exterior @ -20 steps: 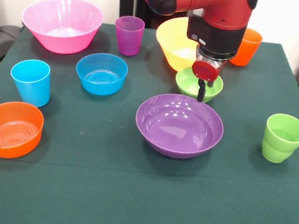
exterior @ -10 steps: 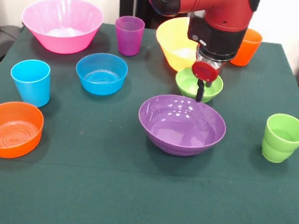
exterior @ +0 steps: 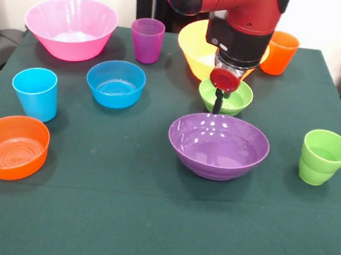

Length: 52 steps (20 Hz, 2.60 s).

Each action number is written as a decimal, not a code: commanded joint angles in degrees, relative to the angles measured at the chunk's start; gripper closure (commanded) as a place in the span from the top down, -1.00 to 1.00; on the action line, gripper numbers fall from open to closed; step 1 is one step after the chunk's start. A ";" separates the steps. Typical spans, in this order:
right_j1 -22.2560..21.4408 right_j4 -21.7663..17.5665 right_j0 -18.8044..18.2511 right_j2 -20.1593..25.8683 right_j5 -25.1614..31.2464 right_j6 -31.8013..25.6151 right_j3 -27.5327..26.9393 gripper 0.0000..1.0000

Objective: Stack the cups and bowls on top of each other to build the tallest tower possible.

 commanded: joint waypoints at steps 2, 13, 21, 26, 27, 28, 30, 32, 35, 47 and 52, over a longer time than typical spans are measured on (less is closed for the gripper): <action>3.53 -5.85 0.63 -1.66 -3.78 0.88 -3.72 1.00; 5.46 -3.65 -1.62 2.16 -7.30 0.90 -2.90 1.00; 4.02 -2.14 -5.90 7.39 -9.06 -3.39 1.32 1.00; 4.22 -3.21 -6.87 9.50 -8.60 -5.09 2.06 1.00; 4.32 -3.41 -7.09 9.85 -8.42 -5.39 2.12 1.00; 4.08 -3.66 -6.87 9.62 -7.90 -5.12 2.03 1.00; 3.80 -3.85 -6.75 9.43 -7.00 -4.90 1.91 1.00; 3.69 -4.05 -6.51 9.15 -6.58 -4.39 1.73 1.00; 3.79 -4.22 -5.86 8.41 -5.80 -3.75 1.07 1.00; 6.93 -6.16 0.43 0.02 4.12 -1.55 -3.57 1.00; 7.55 -6.01 2.45 -2.52 7.17 -1.53 -5.35 1.00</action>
